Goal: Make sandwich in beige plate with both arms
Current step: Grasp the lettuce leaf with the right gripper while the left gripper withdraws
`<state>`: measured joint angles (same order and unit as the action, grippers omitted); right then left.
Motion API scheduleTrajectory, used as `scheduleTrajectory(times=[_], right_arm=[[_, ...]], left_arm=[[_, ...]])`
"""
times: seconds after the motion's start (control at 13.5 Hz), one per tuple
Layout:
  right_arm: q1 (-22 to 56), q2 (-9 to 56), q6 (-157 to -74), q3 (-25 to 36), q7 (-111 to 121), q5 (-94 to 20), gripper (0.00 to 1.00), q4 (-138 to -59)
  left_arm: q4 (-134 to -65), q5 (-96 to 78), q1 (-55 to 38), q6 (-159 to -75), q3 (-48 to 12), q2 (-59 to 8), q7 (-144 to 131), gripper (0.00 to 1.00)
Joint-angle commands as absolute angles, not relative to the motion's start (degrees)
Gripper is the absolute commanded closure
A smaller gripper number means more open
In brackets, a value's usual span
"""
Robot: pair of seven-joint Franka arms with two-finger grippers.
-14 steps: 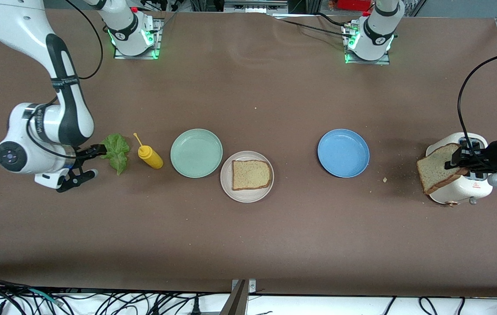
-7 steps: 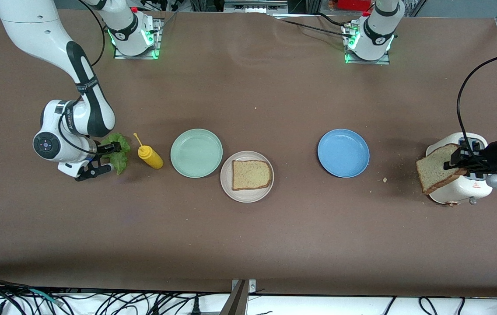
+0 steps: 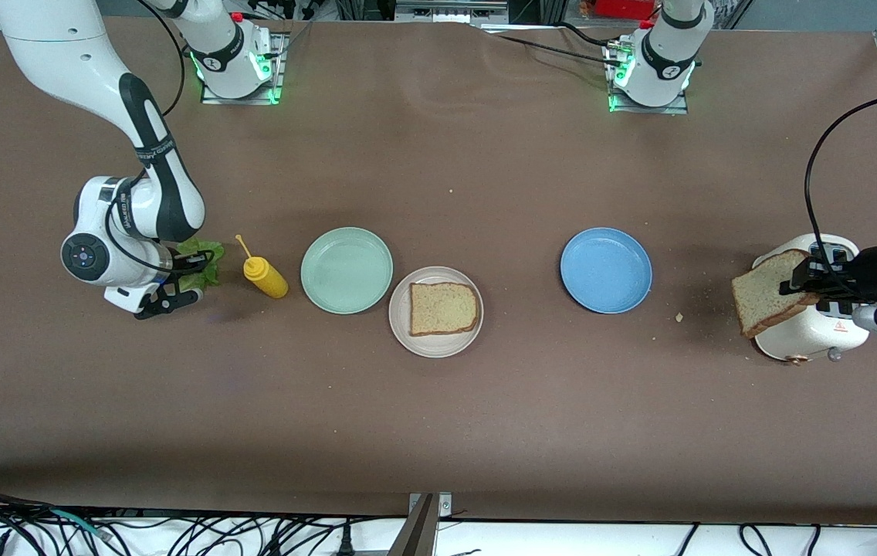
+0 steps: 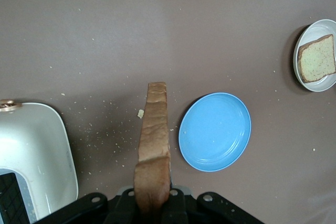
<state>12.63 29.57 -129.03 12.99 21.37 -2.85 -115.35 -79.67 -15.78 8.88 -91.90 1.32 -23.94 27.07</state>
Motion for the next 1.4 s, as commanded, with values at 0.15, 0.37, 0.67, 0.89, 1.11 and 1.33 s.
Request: scheduleTrajectory(times=[0.15, 0.37, 0.67, 0.89, 1.11, 1.33], right_arm=[[12.8, 28.2, -125.0, 12.9, 21.3, -1.9, 1.00, -112.5], [12.8, 28.0, -114.0, 13.0, 21.2, -1.9, 1.00, -104.2], [12.8, 28.0, -98.7, 13.0, 20.4, -2.3, 1.00, -91.4], [12.9, 28.0, -89.5, 12.9, 19.5, -2.6, 1.00, -82.4], [14.1, 28.0, -83.9, 11.3, 10.4, -6.3, 1.00, -78.3], [17.5, 28.0, -83.9, 8.8, -4.1, -10.2, 1.00, -78.0]], left_arm=[[-79.4, -17.6, 8.5, -87.4, 1.6, -24.5, 21.1, 1.00], [-79.3, -20.2, 7.5, -84.9, 1.6, -24.7, 16.4, 1.00], [-79.3, -24.8, 7.7, -82.7, 1.6, -25.7, 16.2, 1.00], [-79.2, -28.6, 8.6, -81.2, 1.7, -26.8, 16.2, 1.00], [-79.1, -29.2, 9.0, -80.6, 1.7, -27.2, 16.3, 1.00], [-79.2, -30.7, 9.5, -80.6, 1.8, -27.2, 16.3, 1.00]])
